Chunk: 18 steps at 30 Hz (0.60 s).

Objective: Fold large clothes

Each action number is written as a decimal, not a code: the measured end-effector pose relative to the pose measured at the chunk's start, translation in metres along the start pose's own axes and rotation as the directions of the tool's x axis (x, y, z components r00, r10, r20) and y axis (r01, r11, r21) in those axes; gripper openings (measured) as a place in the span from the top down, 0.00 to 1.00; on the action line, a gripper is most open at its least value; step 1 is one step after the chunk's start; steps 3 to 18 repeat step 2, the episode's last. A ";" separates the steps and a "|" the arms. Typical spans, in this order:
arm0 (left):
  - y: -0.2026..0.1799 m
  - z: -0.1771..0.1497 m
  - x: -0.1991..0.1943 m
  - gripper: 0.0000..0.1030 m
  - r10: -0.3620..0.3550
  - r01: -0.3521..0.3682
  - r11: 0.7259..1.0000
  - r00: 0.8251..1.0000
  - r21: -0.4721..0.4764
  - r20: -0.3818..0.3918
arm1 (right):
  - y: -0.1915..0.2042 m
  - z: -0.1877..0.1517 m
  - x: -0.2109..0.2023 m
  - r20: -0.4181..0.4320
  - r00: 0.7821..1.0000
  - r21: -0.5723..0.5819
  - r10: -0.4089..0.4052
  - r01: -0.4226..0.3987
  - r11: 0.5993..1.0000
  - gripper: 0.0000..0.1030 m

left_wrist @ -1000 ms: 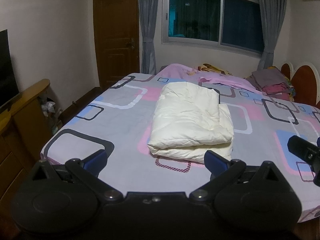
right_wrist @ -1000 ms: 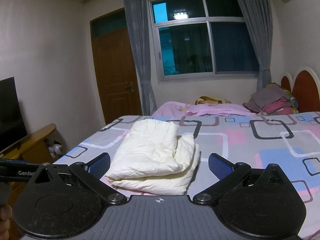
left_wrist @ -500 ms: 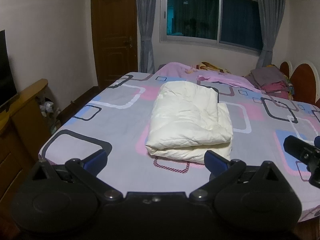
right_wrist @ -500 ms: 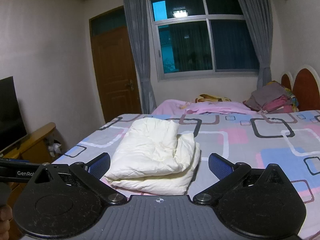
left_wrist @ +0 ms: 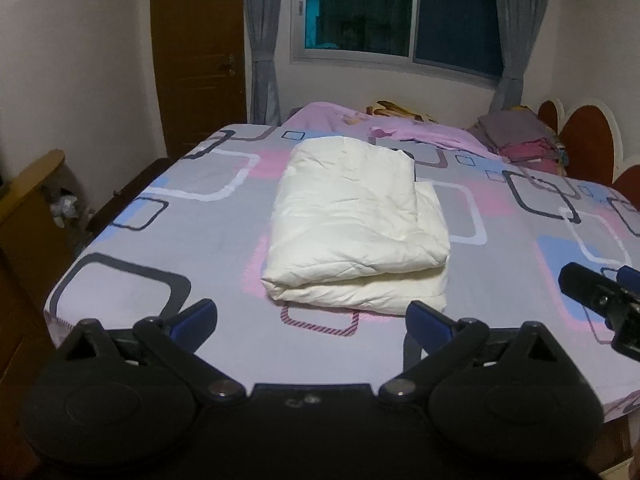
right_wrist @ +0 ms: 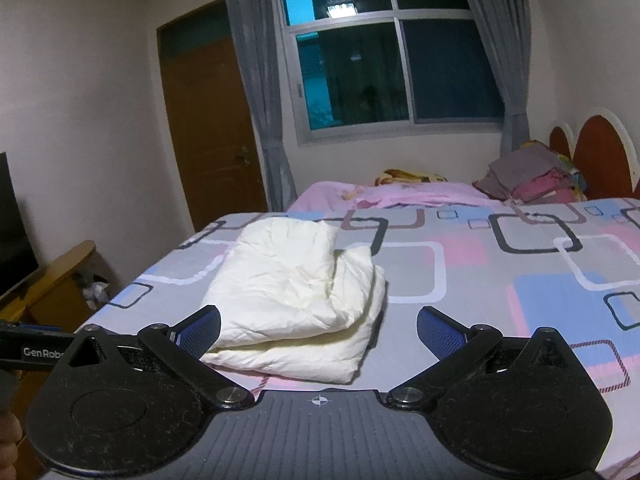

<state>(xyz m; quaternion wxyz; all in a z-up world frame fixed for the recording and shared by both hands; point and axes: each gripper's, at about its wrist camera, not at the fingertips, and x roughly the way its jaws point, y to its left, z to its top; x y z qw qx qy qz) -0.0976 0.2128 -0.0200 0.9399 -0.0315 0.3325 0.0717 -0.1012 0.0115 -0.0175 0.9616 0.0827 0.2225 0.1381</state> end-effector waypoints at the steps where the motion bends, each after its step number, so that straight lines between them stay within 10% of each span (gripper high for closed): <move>1: -0.001 0.001 0.004 0.01 0.009 -0.009 1.000 1.000 0.008 0.005 | -0.003 0.000 0.003 -0.005 1.000 0.004 -0.005 0.005 1.000 0.00; 18: -0.002 0.003 0.009 0.00 0.015 -0.015 1.000 1.000 0.018 0.011 | -0.006 -0.001 0.007 -0.011 1.000 0.008 -0.011 0.011 1.000 0.00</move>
